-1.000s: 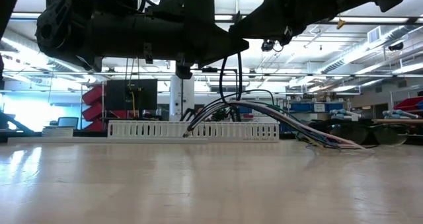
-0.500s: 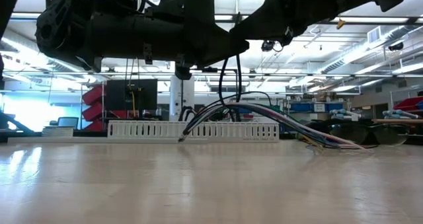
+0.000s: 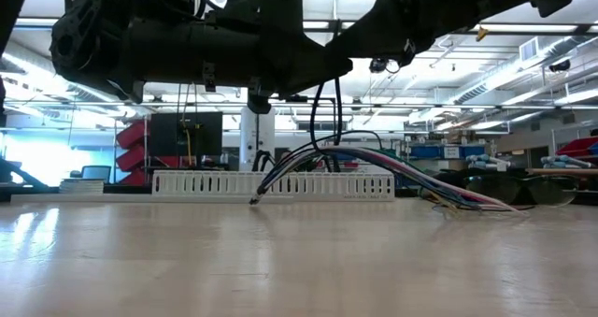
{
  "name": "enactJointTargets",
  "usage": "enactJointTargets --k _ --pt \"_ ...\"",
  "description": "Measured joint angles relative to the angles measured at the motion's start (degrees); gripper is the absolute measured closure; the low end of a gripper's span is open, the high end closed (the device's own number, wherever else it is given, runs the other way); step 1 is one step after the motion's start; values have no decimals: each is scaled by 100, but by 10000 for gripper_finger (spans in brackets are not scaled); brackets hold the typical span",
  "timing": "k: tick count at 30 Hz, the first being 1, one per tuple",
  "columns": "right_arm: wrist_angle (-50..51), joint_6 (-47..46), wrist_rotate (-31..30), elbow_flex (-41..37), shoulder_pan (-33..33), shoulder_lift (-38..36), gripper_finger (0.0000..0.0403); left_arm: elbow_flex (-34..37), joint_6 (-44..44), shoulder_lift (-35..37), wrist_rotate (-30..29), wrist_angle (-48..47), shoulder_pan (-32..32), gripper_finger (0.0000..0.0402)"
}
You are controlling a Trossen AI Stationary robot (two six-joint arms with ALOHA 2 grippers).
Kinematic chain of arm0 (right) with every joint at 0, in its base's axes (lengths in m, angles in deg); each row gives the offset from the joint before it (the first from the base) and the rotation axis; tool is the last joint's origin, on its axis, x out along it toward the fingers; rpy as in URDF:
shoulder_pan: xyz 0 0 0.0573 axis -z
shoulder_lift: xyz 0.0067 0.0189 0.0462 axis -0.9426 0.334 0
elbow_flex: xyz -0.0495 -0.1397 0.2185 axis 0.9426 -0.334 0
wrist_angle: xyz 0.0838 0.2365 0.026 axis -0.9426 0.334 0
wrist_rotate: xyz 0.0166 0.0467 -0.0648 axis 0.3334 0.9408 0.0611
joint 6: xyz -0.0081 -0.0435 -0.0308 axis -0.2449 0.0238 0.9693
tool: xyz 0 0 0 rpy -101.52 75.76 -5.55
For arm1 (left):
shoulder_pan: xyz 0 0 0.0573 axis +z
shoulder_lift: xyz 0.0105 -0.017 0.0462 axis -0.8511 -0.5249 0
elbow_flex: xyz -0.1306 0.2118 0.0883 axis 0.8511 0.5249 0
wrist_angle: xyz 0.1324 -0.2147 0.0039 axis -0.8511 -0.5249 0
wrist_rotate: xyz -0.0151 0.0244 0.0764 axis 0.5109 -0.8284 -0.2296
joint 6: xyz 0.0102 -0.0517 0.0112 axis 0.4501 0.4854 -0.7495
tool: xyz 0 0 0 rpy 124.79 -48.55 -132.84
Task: Ziptie cables
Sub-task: Wrap the colored wires together using a zip tie
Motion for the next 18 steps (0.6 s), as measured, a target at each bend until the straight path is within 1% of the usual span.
enactJointTargets --k 18 --pt "18 159 -180 0 17 0 403 -2 2 0 -7 9 0 361"
